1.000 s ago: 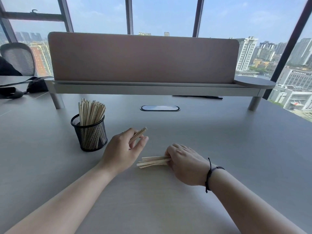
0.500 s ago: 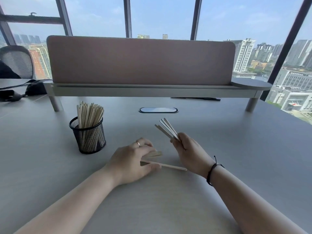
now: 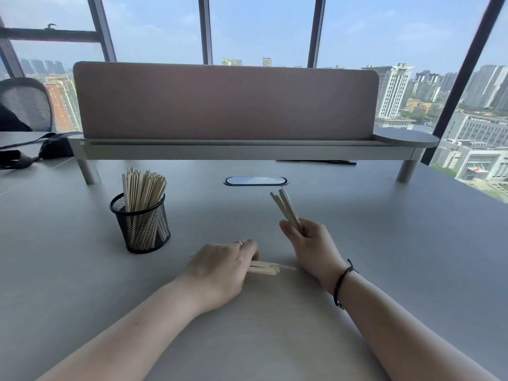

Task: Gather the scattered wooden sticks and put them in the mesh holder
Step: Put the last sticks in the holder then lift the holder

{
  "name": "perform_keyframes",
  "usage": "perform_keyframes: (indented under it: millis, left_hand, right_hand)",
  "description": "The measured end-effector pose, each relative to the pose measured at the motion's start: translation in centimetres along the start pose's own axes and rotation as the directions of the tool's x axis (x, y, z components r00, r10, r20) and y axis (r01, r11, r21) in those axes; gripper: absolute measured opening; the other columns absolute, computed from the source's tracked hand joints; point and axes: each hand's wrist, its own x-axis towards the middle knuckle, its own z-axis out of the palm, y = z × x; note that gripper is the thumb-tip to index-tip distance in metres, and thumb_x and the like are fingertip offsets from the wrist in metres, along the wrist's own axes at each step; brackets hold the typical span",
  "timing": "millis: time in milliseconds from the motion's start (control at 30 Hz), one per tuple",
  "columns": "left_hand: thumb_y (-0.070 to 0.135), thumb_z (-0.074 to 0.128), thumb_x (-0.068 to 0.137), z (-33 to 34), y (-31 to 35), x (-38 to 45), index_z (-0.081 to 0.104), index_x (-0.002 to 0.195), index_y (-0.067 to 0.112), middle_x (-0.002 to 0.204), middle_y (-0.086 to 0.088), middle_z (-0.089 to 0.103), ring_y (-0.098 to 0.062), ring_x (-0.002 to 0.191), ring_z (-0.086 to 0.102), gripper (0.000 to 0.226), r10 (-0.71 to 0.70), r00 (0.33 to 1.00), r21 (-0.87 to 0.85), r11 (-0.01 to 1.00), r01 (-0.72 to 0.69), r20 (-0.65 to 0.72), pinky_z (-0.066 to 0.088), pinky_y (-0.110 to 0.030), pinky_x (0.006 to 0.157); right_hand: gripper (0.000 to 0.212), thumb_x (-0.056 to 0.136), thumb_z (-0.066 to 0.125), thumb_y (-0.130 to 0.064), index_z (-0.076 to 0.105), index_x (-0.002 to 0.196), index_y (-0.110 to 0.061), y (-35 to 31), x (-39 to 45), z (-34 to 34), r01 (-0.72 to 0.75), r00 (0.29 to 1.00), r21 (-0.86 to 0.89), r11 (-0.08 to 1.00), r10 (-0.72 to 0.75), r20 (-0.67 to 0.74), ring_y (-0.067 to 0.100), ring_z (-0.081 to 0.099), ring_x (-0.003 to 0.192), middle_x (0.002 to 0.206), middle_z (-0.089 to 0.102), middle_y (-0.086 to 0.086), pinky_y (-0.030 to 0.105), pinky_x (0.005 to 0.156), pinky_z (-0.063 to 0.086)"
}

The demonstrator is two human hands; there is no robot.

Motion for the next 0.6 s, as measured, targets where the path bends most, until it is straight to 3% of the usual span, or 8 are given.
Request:
perform_keyframes:
  millis: [67,167,267,333,400,500,533,600]
  left_hand:
    - [0.023,0.044,0.092,0.3,-0.8,-0.1,0.051,0.111,0.024,0.097,0.001,0.070,-0.032,0.082,0.067,0.020,-0.022,0.998,-0.021,1.000,0.020,-0.066,0.042,-0.036,0.062]
    - [0.058,0.054,0.090,0.3,-2.2,-0.1,0.052,0.096,0.027,0.068,0.010,0.060,-0.019,0.063,0.063,0.031,-0.122,0.965,-0.223,0.972,0.069,-0.234,0.044,-0.033,0.055]
    - [0.070,0.055,0.084,-0.6,-2.8,-0.1,0.045,0.064,0.017,0.049,0.002,0.038,-0.008,0.045,0.036,0.058,-0.343,0.864,-0.539,0.836,0.102,-0.369,0.034,-0.033,0.048]
    - [0.069,0.047,0.087,-1.6,-2.5,0.1,0.038,0.054,0.009,0.044,0.001,0.035,-0.010,0.045,0.035,0.069,-0.519,0.786,-0.746,0.656,0.115,-0.335,0.033,-0.033,0.048]
    - [0.067,0.047,0.088,-2.6,-2.2,0.5,0.036,0.047,0.010,0.041,0.006,0.031,-0.017,0.044,0.038,0.072,-0.653,0.730,-0.905,0.409,0.114,-0.204,0.037,-0.037,0.053]
    - [0.059,0.056,0.088,-2.9,-1.6,0.8,0.030,0.041,0.023,0.043,0.001,0.023,-0.021,0.043,0.040,0.064,-0.645,0.762,-0.992,0.118,0.035,-0.050,0.039,-0.035,0.057]
    - [0.054,0.059,0.090,-2.8,-1.4,0.7,0.030,0.043,0.025,0.044,-0.001,0.022,-0.021,0.043,0.037,0.062,-0.627,0.779,-0.996,0.082,0.035,-0.024,0.035,-0.032,0.054]
    - [0.044,0.062,0.096,-2.2,-1.3,0.6,0.032,0.046,0.025,0.043,0.000,0.027,-0.019,0.042,0.032,0.062,-0.609,0.793,-0.992,0.108,0.057,-0.021,0.029,-0.030,0.050]
  right_hand:
    - [0.052,0.094,0.062,-0.039,0.036,0.063,-0.007,0.1,0.0,-0.2,-0.071,0.997,0.110,0.991,0.073,-0.019,0.018,0.024,0.054,0.061,0.028,0.005,0.031,0.052,0.017]
    - [0.068,0.089,0.063,-0.051,0.035,0.064,0.005,0.1,0.1,-0.5,-0.159,0.987,0.215,0.963,0.161,0.008,0.023,0.023,0.057,0.063,0.028,0.009,0.033,0.053,0.018]
    - [0.064,0.089,0.062,-0.052,0.032,0.051,-0.010,-0.2,0.0,-0.4,-0.223,0.975,0.314,0.923,0.216,0.056,0.019,0.022,0.045,0.053,0.027,0.007,0.027,0.047,0.017]
    - [0.059,0.094,0.060,-0.045,0.032,0.047,-0.023,-0.7,-0.3,-0.1,-0.245,0.969,0.399,0.884,0.230,0.087,0.017,0.023,0.039,0.049,0.027,0.005,0.026,0.045,0.021]
    - [0.061,0.096,0.057,-0.043,0.033,0.044,-0.024,-1.5,-0.7,0.4,-0.237,0.971,0.437,0.868,0.203,0.125,0.017,0.027,0.038,0.047,0.029,0.003,0.031,0.051,0.027]
    - [0.068,0.098,0.053,-0.044,0.037,0.037,-0.021,-3.2,-1.4,1.5,-0.207,0.975,0.449,0.869,0.148,0.164,0.020,0.038,0.044,0.042,0.036,-0.001,0.038,0.060,0.029]
    - [0.069,0.099,0.052,-0.044,0.037,0.036,-0.021,-3.6,-1.6,1.9,-0.189,0.977,0.446,0.875,0.123,0.174,0.022,0.041,0.048,0.042,0.039,-0.002,0.037,0.059,0.030]
    - [0.067,0.099,0.052,-0.045,0.039,0.037,-0.020,-4.1,-2.0,2.8,-0.145,0.979,0.412,0.899,0.072,0.188,0.025,0.044,0.056,0.044,0.045,0.002,0.034,0.055,0.032]
